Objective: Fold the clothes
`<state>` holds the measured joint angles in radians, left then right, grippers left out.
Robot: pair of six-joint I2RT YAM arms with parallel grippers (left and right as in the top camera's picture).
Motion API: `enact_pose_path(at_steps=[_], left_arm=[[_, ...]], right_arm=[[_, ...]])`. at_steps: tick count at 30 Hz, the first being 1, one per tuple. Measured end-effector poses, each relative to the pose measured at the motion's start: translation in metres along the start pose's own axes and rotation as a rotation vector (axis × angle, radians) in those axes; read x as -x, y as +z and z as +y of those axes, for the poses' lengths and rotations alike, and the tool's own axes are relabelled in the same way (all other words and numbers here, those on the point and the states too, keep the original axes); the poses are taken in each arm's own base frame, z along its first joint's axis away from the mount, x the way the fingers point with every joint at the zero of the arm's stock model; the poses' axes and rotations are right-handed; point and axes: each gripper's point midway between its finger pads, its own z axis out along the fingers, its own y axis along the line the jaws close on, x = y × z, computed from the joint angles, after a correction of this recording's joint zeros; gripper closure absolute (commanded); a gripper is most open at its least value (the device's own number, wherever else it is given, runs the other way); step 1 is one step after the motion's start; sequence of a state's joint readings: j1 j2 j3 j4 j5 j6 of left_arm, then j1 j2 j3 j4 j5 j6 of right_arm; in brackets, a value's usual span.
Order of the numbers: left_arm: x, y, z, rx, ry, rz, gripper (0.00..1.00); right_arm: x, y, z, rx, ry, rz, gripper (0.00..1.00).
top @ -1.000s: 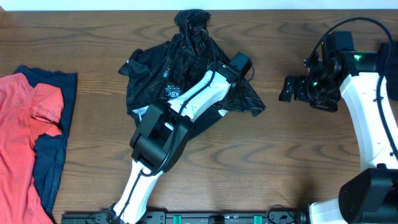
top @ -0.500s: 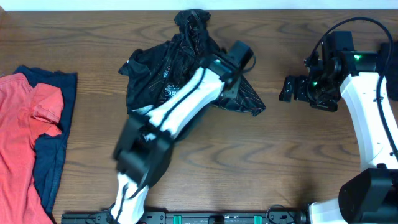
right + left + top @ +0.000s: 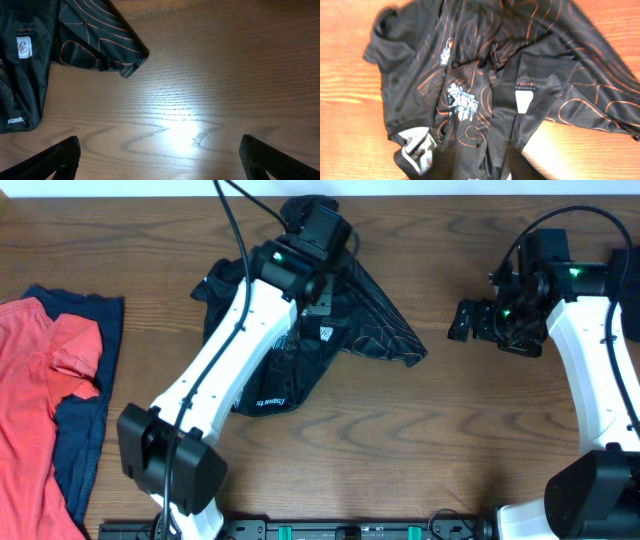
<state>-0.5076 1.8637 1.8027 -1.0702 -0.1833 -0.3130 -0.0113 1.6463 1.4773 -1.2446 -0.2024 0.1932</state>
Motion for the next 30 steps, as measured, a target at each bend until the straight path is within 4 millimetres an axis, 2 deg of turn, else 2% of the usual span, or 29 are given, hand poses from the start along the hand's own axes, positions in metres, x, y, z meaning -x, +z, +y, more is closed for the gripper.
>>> enact_pose_path(at_steps=[2,4,8,10,15,18,24,30], left_arm=[[-0.005,0.014,-0.009,-0.047,0.001,0.043,0.23],[-0.010,0.030,-0.022,-0.095,0.021,0.086,0.20],[-0.029,0.069,-0.055,-0.199,0.052,0.198,0.21],[-0.043,0.088,-0.069,-0.243,0.062,0.265,0.28],[-0.071,0.122,-0.087,-0.308,0.069,0.389,0.30],[-0.078,0.129,-0.092,-0.325,0.066,0.418,0.31],[-0.076,0.130,-0.095,-0.349,0.063,0.413,0.31],[-0.069,0.134,-0.086,-0.348,0.037,0.404,0.31]], right_arm=[[0.000,0.000,0.000,0.003,0.000,0.001,0.01],[0.000,0.000,0.001,0.005,0.000,0.002,0.01],[-0.002,0.000,0.001,0.005,0.002,0.010,0.01],[-0.004,0.000,0.000,0.004,0.003,0.015,0.01],[-0.005,0.000,0.000,0.003,0.004,0.020,0.01],[-0.007,0.000,0.000,0.002,0.006,0.027,0.01],[-0.009,0.000,0.000,0.000,0.006,0.035,0.01],[-0.010,0.000,-0.001,-0.001,-0.002,0.041,0.01]])
